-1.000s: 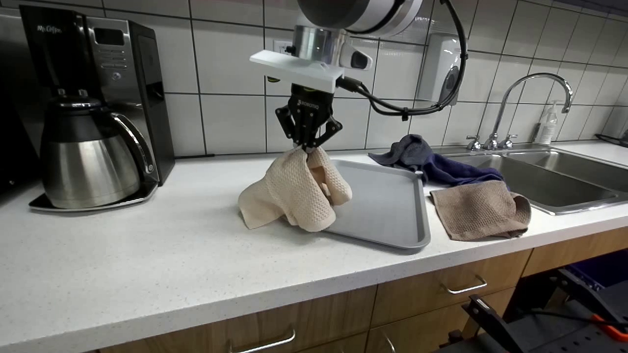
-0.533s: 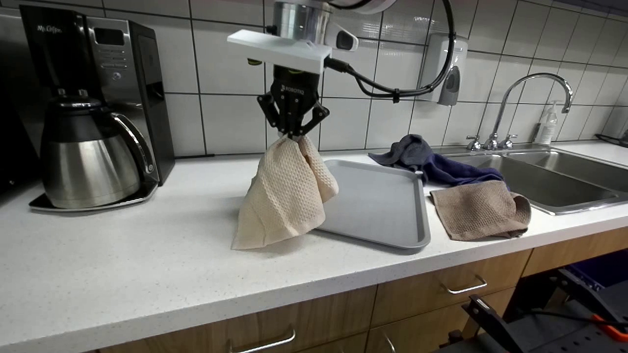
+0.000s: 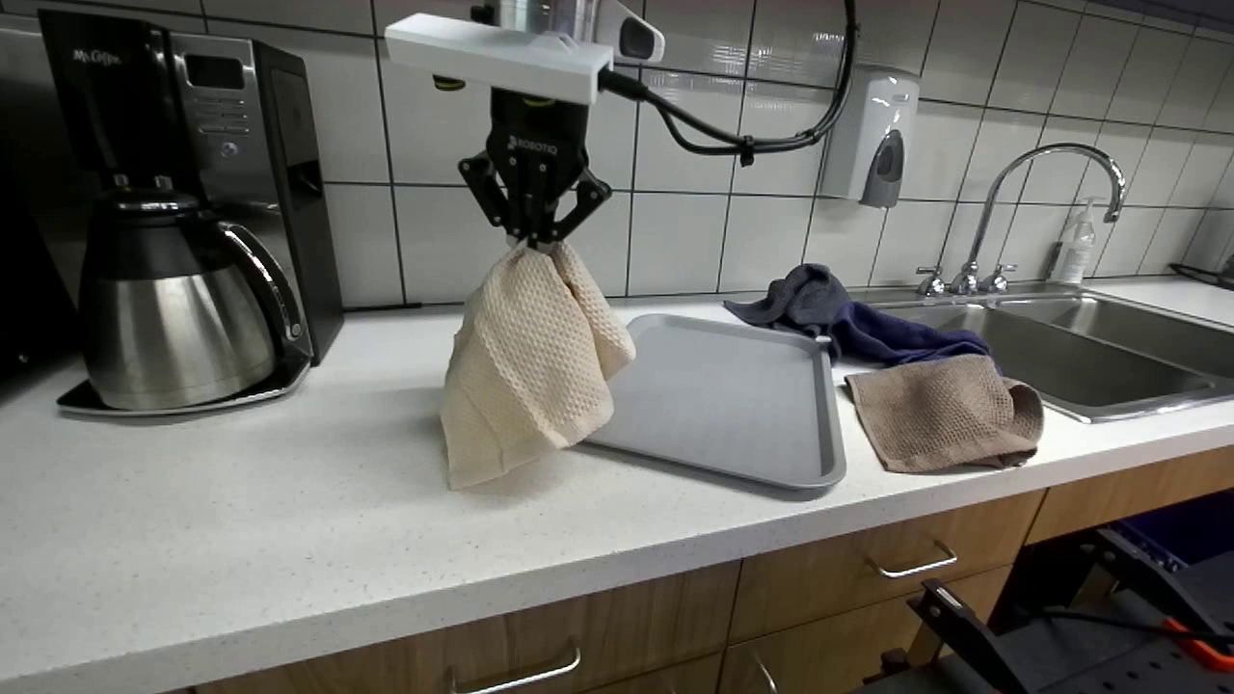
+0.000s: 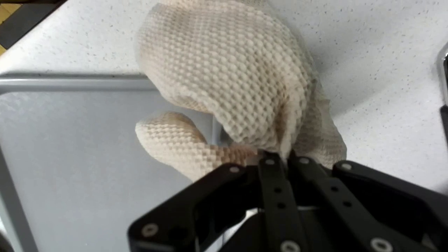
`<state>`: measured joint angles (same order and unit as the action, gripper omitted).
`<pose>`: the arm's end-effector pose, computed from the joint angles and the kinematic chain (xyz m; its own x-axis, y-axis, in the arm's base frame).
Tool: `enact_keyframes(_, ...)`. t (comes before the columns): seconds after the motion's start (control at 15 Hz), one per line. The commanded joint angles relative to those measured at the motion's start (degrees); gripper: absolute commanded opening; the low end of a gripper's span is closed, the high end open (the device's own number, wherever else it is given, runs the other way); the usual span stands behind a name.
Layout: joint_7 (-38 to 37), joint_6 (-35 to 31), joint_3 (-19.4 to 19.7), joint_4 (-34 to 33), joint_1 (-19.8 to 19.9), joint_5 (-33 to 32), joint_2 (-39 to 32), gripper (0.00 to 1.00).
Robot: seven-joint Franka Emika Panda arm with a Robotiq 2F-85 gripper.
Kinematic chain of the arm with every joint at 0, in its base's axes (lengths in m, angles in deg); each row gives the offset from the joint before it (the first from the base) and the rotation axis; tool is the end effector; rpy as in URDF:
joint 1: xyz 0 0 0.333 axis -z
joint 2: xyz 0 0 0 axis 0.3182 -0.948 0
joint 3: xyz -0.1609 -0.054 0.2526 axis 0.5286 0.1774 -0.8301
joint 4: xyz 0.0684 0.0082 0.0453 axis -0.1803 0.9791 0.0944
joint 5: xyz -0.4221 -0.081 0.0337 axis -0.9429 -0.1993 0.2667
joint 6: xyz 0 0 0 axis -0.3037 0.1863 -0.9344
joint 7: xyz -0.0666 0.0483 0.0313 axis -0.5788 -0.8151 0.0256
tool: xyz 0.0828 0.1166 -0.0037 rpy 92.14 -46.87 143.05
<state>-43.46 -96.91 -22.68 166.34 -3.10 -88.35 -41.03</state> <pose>0.4920 0.3369 0.2734 0.8563 -0.5044 0.1111 -0.4919 -0.8620 -0.1220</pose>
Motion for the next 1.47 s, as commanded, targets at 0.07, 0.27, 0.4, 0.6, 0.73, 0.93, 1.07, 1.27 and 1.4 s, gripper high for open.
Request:
enact_keyframes(0.07, -1.35, 3.75, -1.22, -4.3, -1.09, -2.48, -2.14, 0.01)
enact_keyframes(0.27, -0.8, 4.88, -1.48, -6.12, -2.06, -3.35, -3.7, 0.01)
enact_keyframes(0.4, -0.64, 5.52, -1.49, -7.31, -2.81, -3.89, -4.92, 0.01)
enact_keyframes(0.6, -0.2, 6.39, -1.5, -9.26, -3.96, -3.86, -7.04, 0.01)
enact_keyframes(0.73, 0.04, 6.9, -1.41, -10.57, -4.77, -3.88, -8.51, 0.01)
enact_keyframes(0.93, 0.49, 7.55, -1.24, -12.7, -5.91, -3.74, -10.76, 0.01)
enact_keyframes(1.07, 0.75, 7.74, -1.04, -13.96, -6.54, -3.74, -12.12, 0.01)
enact_keyframes(1.27, 1.08, 8.15, -0.73, -16.09, -7.31, -3.69, -14.0, 0.01)
enact_keyframes(1.4, 1.33, 8.39, -0.52, -17.29, -7.76, -3.72, -15.13, 0.01)
